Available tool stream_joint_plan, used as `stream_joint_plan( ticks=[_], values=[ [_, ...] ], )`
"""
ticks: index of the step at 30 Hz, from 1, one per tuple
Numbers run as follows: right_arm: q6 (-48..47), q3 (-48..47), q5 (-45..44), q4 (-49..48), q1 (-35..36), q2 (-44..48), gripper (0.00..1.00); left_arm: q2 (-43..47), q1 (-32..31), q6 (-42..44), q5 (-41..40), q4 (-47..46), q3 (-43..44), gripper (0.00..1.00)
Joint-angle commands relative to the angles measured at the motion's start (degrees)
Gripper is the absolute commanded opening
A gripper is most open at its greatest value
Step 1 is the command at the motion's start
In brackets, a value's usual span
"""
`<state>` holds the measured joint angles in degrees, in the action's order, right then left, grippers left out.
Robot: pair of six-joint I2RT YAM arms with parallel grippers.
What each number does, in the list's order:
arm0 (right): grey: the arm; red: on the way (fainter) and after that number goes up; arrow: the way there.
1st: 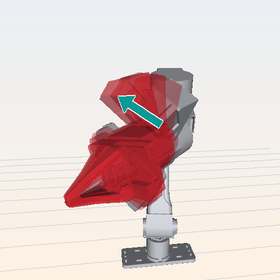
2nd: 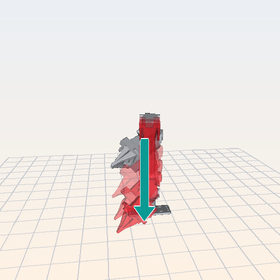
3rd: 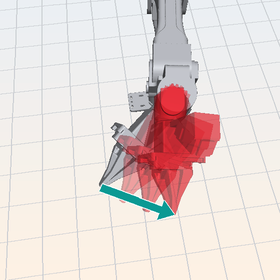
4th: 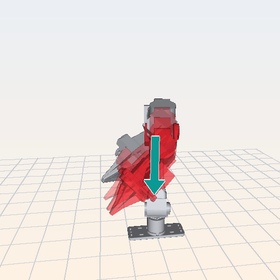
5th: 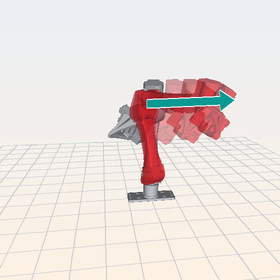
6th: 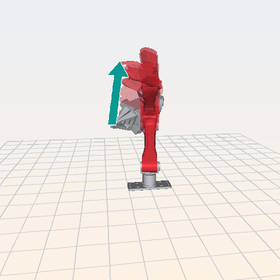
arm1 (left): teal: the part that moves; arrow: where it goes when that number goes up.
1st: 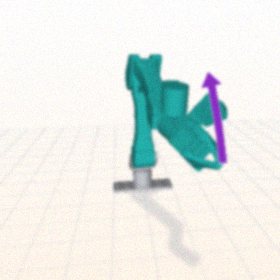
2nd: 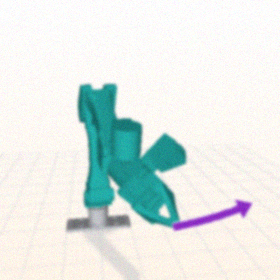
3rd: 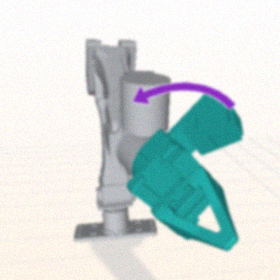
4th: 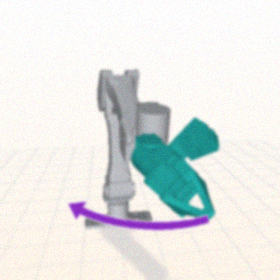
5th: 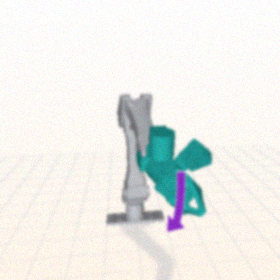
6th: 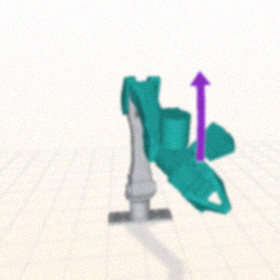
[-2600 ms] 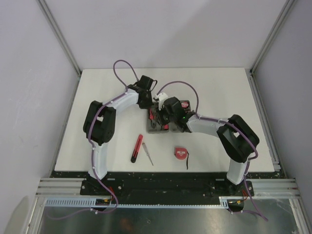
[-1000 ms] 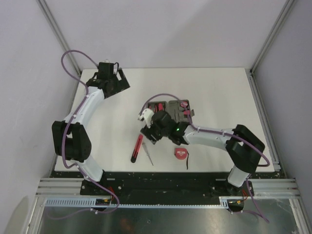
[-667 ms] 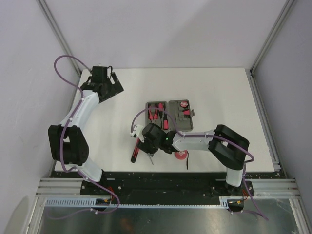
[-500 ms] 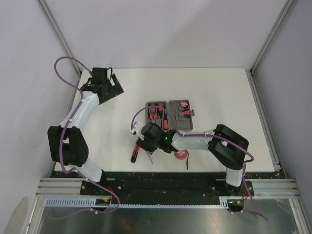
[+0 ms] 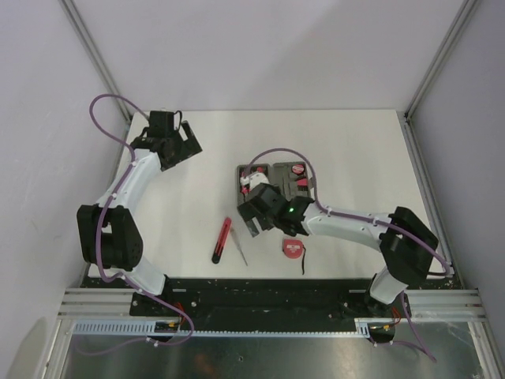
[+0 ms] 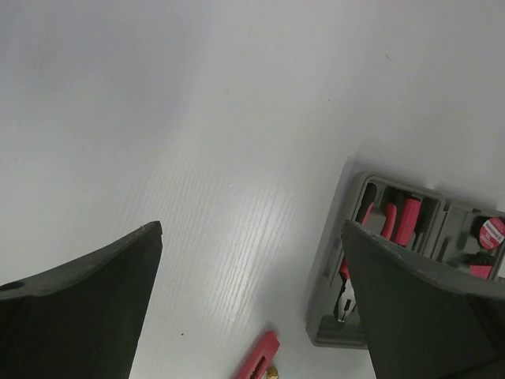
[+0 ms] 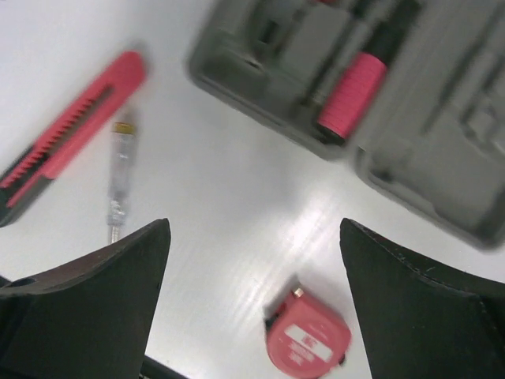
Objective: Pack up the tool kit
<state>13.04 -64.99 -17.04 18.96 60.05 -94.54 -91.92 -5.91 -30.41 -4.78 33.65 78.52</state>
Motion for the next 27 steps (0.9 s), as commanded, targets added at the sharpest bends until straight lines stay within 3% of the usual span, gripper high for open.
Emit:
stream_joint_plan(
  ticks=[1, 6, 10, 27],
  values=[
    [15.44, 0.19, -4.25, 16.2, -3.76, 3.49, 0.97, 2.98, 0.29, 0.23, 2.03, -0.91, -0.95, 0.99],
    [25.38, 0.26, -2.49, 28.33, -4.98, 4.17, 0.99, 3.28, 0.23, -0.55, 3.65, -0.88, -2.53, 0.99],
    [31.69, 0.87, -0.25, 32.65, -5.46, 4.71, 0.97, 3.06, 0.22, -0.88, 4.29, -0.92, -3.29, 0.99],
    [27.97, 5.54, 15.16, 23.4, -12.76, 3.08, 0.89, 1.48, 0.28, -1.1, 6.02, -0.89, -3.01, 0.99]
  ],
)
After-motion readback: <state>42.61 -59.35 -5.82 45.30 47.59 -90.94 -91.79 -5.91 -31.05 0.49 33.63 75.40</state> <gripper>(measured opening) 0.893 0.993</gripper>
